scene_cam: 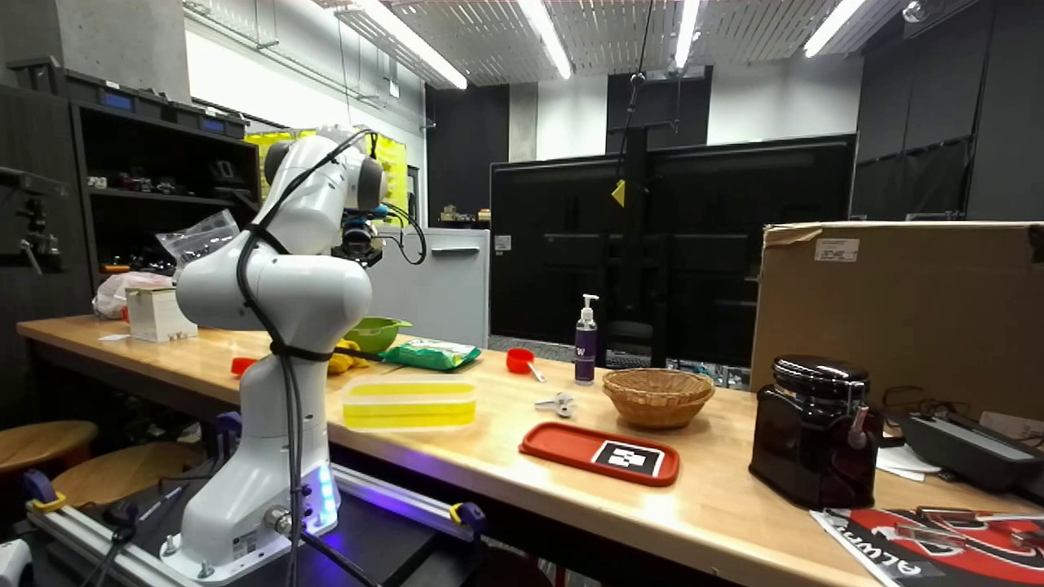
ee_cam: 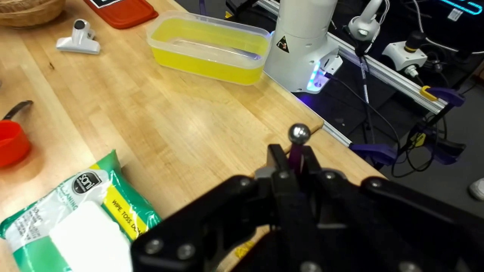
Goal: Remove the spoon from the green bowl and put it on the table
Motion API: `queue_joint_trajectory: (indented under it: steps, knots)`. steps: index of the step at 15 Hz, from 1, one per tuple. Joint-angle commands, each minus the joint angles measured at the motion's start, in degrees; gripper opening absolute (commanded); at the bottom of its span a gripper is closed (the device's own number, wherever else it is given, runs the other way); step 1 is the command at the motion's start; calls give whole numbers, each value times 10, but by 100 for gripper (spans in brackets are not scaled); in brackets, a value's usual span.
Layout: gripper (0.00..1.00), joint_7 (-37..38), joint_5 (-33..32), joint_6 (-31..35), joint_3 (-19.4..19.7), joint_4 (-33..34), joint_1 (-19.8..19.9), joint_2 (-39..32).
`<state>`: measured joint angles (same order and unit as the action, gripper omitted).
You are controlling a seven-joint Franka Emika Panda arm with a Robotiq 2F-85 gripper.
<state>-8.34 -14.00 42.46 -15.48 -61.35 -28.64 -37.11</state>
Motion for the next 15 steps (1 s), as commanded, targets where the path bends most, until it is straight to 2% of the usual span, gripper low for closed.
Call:
queue_joint_trajectory:
  steps: [1, 3, 9, 15]
  knots:
    - [2, 6, -18, -29, 3, 56, -12, -19]
    - [2, 13, -12, -19, 5, 63, -8, -18]
    - [2, 73, 21, 12, 13, 24, 21, 31]
    - [2, 150, 77, 47, 17, -49, 65, 103]
